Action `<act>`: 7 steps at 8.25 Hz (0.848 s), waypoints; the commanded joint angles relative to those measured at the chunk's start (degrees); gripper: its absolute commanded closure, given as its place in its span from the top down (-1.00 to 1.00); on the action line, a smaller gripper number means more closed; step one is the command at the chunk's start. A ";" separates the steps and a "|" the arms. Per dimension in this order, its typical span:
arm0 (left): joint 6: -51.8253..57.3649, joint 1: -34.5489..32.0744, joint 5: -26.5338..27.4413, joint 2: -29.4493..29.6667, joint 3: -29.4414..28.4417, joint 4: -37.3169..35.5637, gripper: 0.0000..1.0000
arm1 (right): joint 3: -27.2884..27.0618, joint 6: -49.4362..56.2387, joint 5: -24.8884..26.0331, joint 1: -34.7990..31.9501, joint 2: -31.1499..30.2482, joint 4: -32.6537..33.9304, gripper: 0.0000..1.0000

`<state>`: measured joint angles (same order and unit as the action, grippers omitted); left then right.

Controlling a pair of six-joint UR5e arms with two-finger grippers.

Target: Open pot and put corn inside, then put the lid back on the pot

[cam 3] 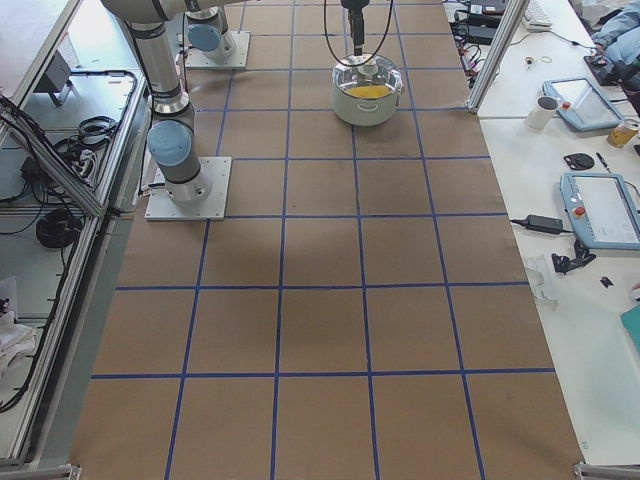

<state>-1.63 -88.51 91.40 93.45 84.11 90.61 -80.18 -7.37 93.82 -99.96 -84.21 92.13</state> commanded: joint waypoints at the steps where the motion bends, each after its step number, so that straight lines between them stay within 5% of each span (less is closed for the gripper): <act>1: -0.22 0.00 0.01 0.24 0.00 -0.17 1.00 | -0.76 5.25 0.49 2.56 -3.95 -5.03 1.00; 3: -0.22 0.00 0.01 0.24 0.00 -0.26 1.00 | -1.29 9.10 -1.53 7.75 -4.30 -5.12 1.00; 7: -0.22 0.00 0.01 0.24 0.09 -0.26 1.00 | -1.38 9.13 -1.80 7.76 -4.30 -5.30 1.00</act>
<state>-1.85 -88.51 91.41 93.69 84.14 90.36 -81.52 1.71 92.11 -92.28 -88.48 86.87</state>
